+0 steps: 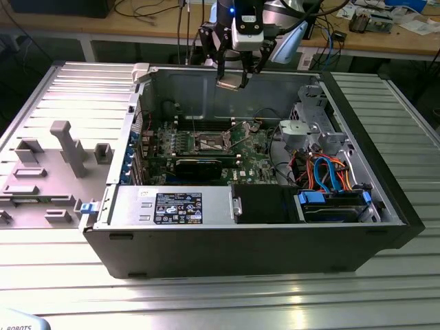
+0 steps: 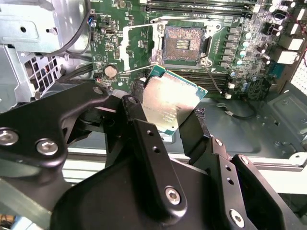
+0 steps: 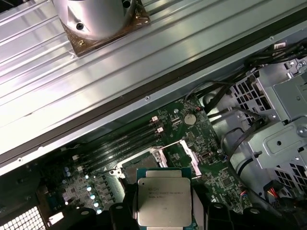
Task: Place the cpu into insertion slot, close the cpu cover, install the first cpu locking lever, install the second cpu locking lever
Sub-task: 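Place the cpu into insertion slot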
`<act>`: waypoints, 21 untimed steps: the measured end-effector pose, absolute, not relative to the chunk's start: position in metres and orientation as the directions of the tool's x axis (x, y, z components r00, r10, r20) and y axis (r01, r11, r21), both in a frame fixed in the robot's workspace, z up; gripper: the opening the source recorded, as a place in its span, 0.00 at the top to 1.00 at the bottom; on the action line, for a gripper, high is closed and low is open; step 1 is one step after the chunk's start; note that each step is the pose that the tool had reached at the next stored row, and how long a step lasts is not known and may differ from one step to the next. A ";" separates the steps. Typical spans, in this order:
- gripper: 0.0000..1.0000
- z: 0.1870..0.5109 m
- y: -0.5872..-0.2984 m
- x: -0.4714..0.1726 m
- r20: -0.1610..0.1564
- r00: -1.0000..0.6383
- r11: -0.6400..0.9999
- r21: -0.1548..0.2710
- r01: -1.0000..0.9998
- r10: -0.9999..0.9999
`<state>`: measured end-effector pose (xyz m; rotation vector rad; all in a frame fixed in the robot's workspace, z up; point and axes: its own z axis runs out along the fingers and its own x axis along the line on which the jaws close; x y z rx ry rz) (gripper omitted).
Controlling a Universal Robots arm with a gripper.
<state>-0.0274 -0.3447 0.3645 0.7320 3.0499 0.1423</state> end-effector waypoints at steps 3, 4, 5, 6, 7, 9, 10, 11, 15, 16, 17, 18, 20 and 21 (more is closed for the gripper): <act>0.46 0.365 -0.345 -0.027 0.019 -0.880 0.876 0.089 0.474 0.475; 0.46 0.365 -0.345 -0.027 0.019 -0.876 0.872 0.089 0.481 0.481; 0.46 0.365 -0.345 -0.028 0.019 -0.874 0.870 0.088 0.486 0.486; 0.46 0.364 -0.345 -0.028 0.019 -0.873 0.869 0.089 0.487 0.487; 0.46 0.364 -0.345 -0.028 0.019 -0.873 0.868 0.089 0.488 0.488; 0.46 0.364 -0.345 -0.028 0.019 -0.870 0.866 0.088 0.492 0.492; 0.46 0.364 -0.345 -0.029 0.019 -0.862 0.858 0.089 0.506 0.506; 0.46 0.364 -0.345 -0.029 0.019 -0.853 0.849 0.088 0.521 0.522; 0.46 0.364 -0.345 -0.028 0.019 -0.809 0.805 0.089 0.586 0.587; 0.46 0.364 -0.345 -0.028 0.019 -0.809 0.805 0.088 0.586 0.587; 0.46 0.364 -0.345 -0.029 0.019 -0.809 0.805 0.089 0.587 0.588; 0.46 0.364 -0.345 -0.029 0.019 -0.809 0.805 0.088 0.587 0.588; 0.46 0.364 -0.345 -0.029 0.019 -0.809 0.805 0.089 0.587 0.588; 0.46 0.364 -0.345 -0.029 0.019 -0.809 0.805 0.088 0.587 0.588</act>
